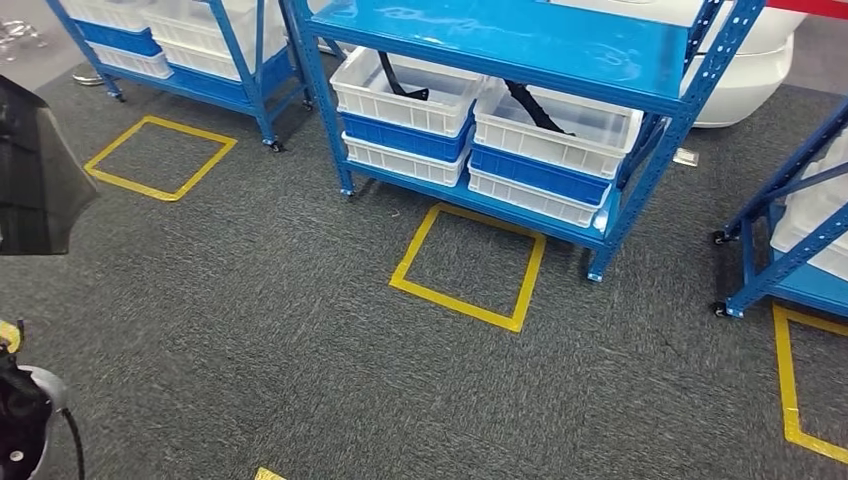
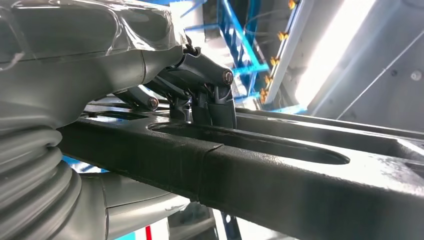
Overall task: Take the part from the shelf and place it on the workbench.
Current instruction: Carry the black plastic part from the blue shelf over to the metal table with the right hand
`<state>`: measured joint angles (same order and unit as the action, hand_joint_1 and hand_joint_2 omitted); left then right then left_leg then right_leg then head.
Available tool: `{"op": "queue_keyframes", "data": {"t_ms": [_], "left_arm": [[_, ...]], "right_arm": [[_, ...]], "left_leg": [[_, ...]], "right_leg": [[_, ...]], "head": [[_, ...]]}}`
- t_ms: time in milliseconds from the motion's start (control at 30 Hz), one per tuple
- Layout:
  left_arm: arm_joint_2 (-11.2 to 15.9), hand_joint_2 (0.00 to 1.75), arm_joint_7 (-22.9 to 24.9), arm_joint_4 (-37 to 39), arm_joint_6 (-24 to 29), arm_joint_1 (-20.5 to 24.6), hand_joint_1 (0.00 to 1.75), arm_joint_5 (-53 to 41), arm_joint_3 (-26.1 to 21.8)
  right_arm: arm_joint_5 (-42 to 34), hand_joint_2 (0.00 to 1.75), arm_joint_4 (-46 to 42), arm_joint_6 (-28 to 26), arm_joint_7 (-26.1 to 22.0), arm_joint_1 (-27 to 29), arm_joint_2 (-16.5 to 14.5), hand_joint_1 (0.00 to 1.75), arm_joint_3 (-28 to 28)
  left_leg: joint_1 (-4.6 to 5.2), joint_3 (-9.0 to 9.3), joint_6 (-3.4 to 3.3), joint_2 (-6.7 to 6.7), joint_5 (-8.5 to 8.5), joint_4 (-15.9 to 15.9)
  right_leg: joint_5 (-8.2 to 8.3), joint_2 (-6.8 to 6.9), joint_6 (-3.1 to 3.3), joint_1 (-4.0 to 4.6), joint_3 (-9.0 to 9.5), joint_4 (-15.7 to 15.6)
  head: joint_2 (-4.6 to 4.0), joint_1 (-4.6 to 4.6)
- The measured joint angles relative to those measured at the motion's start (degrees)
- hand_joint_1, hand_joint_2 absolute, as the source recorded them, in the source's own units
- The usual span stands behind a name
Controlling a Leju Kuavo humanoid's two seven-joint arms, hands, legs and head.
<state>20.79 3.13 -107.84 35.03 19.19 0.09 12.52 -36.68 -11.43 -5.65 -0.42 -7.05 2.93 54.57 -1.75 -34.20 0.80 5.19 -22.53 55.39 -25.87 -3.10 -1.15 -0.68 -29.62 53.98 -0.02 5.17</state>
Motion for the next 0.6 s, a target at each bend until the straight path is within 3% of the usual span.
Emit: {"op": "queue_keyframes", "data": {"t_ms": [67, 133, 167, 200, 267, 333, 367, 433, 467, 533, 600], "left_arm": [[0.02, 1.75, 0.0, 0.06, -0.03, 0.35, 1.75, -0.03, 0.05], [0.02, 1.75, 0.0, 0.18, -0.07, 0.48, 1.75, -0.03, 0.14], [0.02, 1.75, 0.0, 0.26, -0.09, 0.47, 1.75, -0.02, 0.17], [0.02, 1.75, 0.0, 0.33, -0.12, 0.5, 1.75, -0.02, 0.19], [0.02, 1.75, 0.0, 0.4, -0.15, 0.65, 1.75, -0.03, 0.22], [0.02, 1.75, -0.02, 0.42, -0.18, 0.87, 1.75, -0.05, 0.22], [0.02, 1.75, -0.02, 0.43, -0.18, 0.9, 1.75, -0.06, 0.22], [0.02, 1.75, -0.02, 0.45, -0.15, 0.85, 1.75, -0.06, 0.2], [0.02, 1.75, -0.03, 0.47, -0.15, 0.82, 1.75, -0.06, 0.19], [0.02, 1.75, -0.05, 0.48, -0.18, 0.9, 1.75, -0.06, 0.2], [0.01, 1.75, -0.08, 0.53, -0.21, 0.93, 1.75, -0.02, 0.25]], "right_arm": [[0.01, 0.0, 0.0, -0.02, 0.05, 0.13, -0.03, 0.0, 0.02], [0.01, 0.0, 0.0, -0.02, 0.1, 0.27, -0.05, 0.0, 0.03], [0.01, 0.0, 0.0, -0.02, 0.1, 0.28, -0.05, 0.0, 0.04], [0.01, 0.0, 0.0, -0.02, 0.09, 0.27, -0.05, 0.0, 0.05], [0.01, 0.0, 0.0, -0.01, 0.06, 0.2, -0.13, 0.0, 0.07], [0.01, 0.0, 0.0, -0.04, 0.02, 0.11, -0.16, 0.0, 0.08], [0.01, 0.0, 0.0, -0.07, 0.0, 0.05, -0.14, 0.0, 0.08], [0.01, 0.0, 0.0, -0.24, -0.02, -0.14, -0.1, 0.0, 0.09], [0.03, 0.0, 0.0, -0.33, -0.05, -0.23, -0.08, 0.0, 0.09], [0.1, 0.0, 0.0, -0.45, -0.19, -0.28, -0.03, 0.0, 0.11], [0.25, 0.0, 0.0, -0.44, -0.36, -0.17, 0.01, 0.0, 0.2]], "left_leg": [[0.13, -2.85, 0.33, -3.27, -3.7, 6.49], [0.04, -6.25, 0.65, -4.25, -7.21, 14.6], [0.0, -6.87, 0.75, -4.36, -7.62, 16.44], [-0.05, -6.23, 0.8, -4.56, -6.94, 15.83], [0.0, -1.71, 0.63, -6.14, -3.56, 8.14], [0.42, 2.26, 0.09, -8.27, -1.28, 0.67], [0.59, 2.91, -0.24, -8.7, -0.98, -0.82], [0.76, 2.68, -1.01, -7.66, -0.82, -1.17], [0.74, 2.57, -1.36, -7.07, -0.66, -1.22], [0.59, 2.38, -2.05, -5.94, -0.27, -1.37], [0.54, 2.11, -2.45, -4.8, -0.04, -1.36]], "right_leg": [[0.2, 1.77, 0.55, 0.01, -0.1, -0.15], [0.21, 3.61, 0.8, 0.16, -0.29, -0.13], [0.22, 4.5, 0.83, 0.21, -0.35, -0.12], [0.21, 5.37, 0.84, 0.21, -0.35, -0.11], [0.12, 6.88, 0.66, 0.26, -0.16, -0.09], [-0.15, 8.04, 0.19, 0.68, 0.05, 0.04], [-0.26, 8.54, -0.05, 0.93, 0.14, 0.06], [-0.31, 9.58, -0.44, 1.05, 0.25, 0.01], [-0.58, 9.51, -0.7, 0.93, 0.24, 0.19], [-2.92, 7.18, -1.24, 0.6, -1.05, 3.33], [-7.05, 4.32, -1.51, 0.46, -4.67, 11.24]], "head": [[0.0, 0.09], [0.0, 0.14], [0.0, 0.15], [0.0, 0.16], [0.0, 0.16], [0.0, 0.08], [0.0, 0.01], [0.0, -0.12], [0.0, -0.11], [0.0, -0.11], [0.0, -0.12]]}}
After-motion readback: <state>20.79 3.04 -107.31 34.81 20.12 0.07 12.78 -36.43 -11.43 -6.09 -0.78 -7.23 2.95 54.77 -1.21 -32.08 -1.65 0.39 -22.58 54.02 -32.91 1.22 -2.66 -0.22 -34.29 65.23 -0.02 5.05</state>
